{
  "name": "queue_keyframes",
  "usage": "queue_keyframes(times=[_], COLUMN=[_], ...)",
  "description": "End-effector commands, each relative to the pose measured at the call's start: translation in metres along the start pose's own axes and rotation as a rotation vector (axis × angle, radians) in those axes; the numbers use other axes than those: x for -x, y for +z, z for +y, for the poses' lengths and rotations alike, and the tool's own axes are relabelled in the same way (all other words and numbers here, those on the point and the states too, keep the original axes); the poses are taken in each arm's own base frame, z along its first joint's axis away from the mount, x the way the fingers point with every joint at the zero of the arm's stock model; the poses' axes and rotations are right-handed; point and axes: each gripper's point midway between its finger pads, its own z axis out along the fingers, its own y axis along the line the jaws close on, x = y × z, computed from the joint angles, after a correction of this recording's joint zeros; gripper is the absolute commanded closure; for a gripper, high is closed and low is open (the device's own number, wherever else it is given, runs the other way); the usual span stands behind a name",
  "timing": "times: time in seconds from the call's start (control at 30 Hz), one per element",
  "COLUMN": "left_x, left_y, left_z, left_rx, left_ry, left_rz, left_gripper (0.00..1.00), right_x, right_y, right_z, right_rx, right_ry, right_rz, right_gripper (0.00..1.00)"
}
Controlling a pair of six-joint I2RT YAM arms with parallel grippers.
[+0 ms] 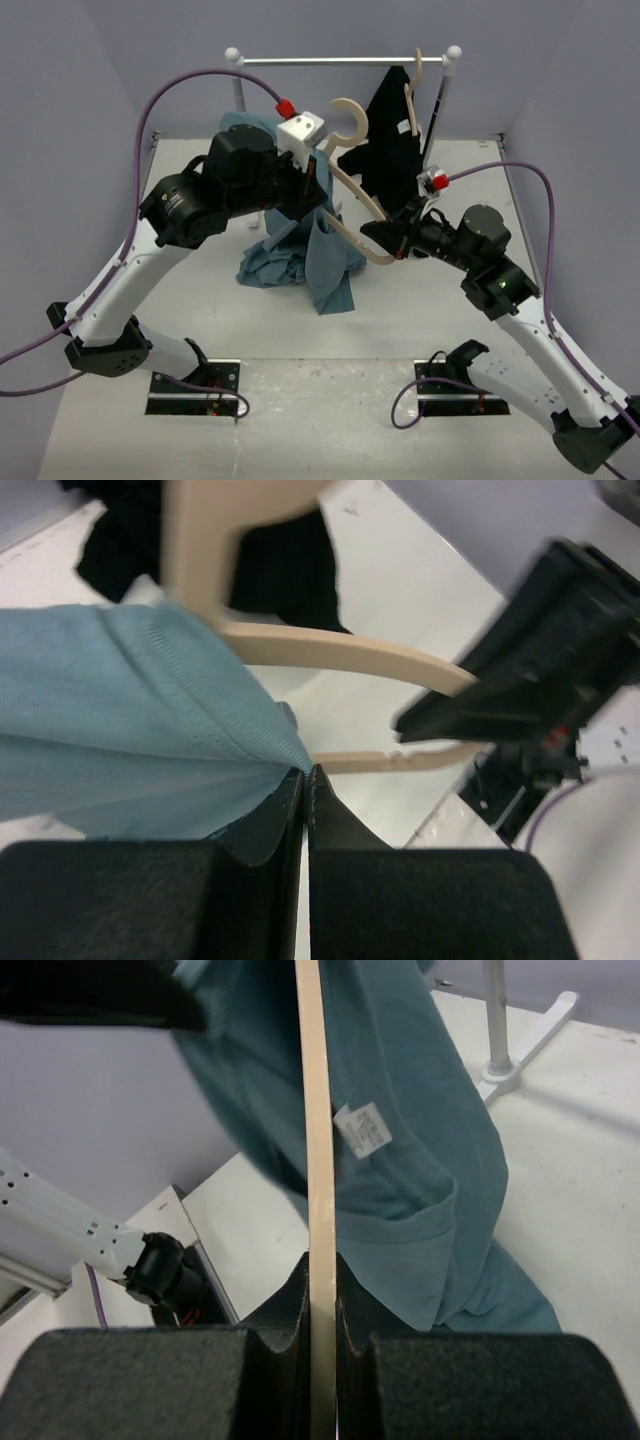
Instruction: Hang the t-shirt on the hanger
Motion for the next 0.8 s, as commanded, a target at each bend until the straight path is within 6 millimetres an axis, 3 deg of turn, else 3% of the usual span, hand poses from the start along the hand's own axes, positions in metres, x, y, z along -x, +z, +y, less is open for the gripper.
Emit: queue_keyframes(times=[0.0,0.2,0.27,0.3,0.33,0.37,0.43,0.47,0.57,0.63,0.77], left_x=[-0.017,-0.03,-0.019,-0.017,-0.014,-0.008,0.01,0.021,0.052,0.082,0.109], left_y=[-0.024,-0.031,-0.037,-0.042,-0.048,-0.053,-0.069,-0.079,-0.108,-0.117,-0.123], left_z=[-0.049,-0.033,-0.012,0.008,0.025,0.031,0.044,0.051,0.065,0.058,0.023], left_rx=[-0.182,-0.111,0.022,0.139,0.242,0.284,0.368,0.413,0.506,0.465,0.264], left_ry=[0.129,0.139,0.119,0.101,0.088,0.08,0.063,0.052,0.02,0.088,0.396], left_rz=[0.029,0.064,0.03,0.028,0.023,0.009,-0.057,-0.106,-0.263,-0.394,-0.589], left_gripper=[1.0,1.0,1.0,0.95,0.86,0.67,0.06,0.01,0.0,0.0,0.0], right_x=[0.043,0.064,0.067,0.062,0.057,0.057,0.055,0.05,0.035,0.019,-0.004], right_y=[0.011,0.018,0.011,0.008,0.005,0.002,-0.005,-0.006,-0.008,-0.012,-0.028], right_z=[0.014,0.007,0.004,-0.004,-0.012,-0.013,-0.018,-0.023,-0.035,-0.041,-0.045], right_rx=[0.063,0.026,0.005,-0.028,-0.058,-0.069,-0.091,-0.112,-0.148,-0.151,-0.143], right_ry=[-0.078,-0.047,-0.066,-0.063,-0.063,-0.069,-0.098,-0.104,-0.142,-0.179,-0.32], right_rz=[-0.114,-0.221,-0.277,-0.292,-0.308,-0.326,-0.352,-0.35,-0.337,-0.327,-0.348], right_gripper=[1.0,1.0,1.0,1.0,1.0,1.0,1.0,1.0,1.0,1.0,1.0])
